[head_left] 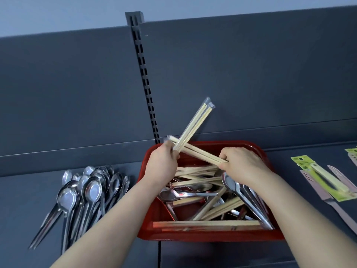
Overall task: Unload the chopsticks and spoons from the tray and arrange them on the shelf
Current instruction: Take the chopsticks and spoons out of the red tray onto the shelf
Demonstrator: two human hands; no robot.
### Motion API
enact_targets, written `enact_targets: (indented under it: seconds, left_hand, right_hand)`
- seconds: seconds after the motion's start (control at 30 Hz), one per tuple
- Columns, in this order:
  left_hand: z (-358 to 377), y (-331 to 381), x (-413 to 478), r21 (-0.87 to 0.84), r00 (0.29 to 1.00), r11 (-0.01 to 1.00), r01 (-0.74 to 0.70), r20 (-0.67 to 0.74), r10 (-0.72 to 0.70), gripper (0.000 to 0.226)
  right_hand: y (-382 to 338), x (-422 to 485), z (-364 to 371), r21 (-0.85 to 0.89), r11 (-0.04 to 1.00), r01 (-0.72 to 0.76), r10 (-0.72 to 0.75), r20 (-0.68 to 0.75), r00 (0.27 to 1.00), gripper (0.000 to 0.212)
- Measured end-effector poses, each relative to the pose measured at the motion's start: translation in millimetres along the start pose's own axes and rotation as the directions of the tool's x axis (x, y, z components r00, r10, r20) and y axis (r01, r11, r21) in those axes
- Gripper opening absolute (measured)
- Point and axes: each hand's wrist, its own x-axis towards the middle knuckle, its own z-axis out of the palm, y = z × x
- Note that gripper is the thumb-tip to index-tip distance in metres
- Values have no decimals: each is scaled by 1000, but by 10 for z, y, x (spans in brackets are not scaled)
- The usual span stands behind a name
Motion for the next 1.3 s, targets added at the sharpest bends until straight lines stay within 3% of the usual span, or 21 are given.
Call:
enact_targets:
  seconds: [0.13, 0.27, 0.4, 0.67, 1.0, 1.1, 1.3]
  left_hand:
    - [-184, 8, -82, -95, 993, 994, 62, -95, -71, 10]
    - [-491, -140, -302, -83, 971, 986, 146, -178, -159, 8]
    - [-872, -456, -628, -265, 900, 917, 297, -243, -362, 10]
    - [-1886, -1551, -1596, -348, 760, 797, 493, -273, -589, 10]
    - [-3178, -2914, -2777, -189, 664, 749, 635, -360, -655, 16]
    - [-3406, -3160, -2936, -227, 614, 712, 665, -376, -694, 14]
    - [-3711, -3540, -2956, -234, 584, 684, 690, -377, -719, 12]
  right_hand:
    - [-105, -63, 16, 180, 981, 69, -68, -13, 998, 9]
    - [-478, -57, 89, 286, 947, 143, -159, 34, 987, 15]
    - [-1078, -155, 130, 347, 907, 237, -249, -10, 969, 12]
    - [-2626, -713, 567, 373, 854, 361, -413, 65, 909, 17]
    - [-4515, -1605, 1227, 411, 807, 424, -503, 101, 859, 15]
    - [-4859, -1734, 1330, 435, 791, 429, -516, 98, 851, 15]
    - [-5311, -1716, 1553, 490, 766, 416, -527, 107, 843, 11]
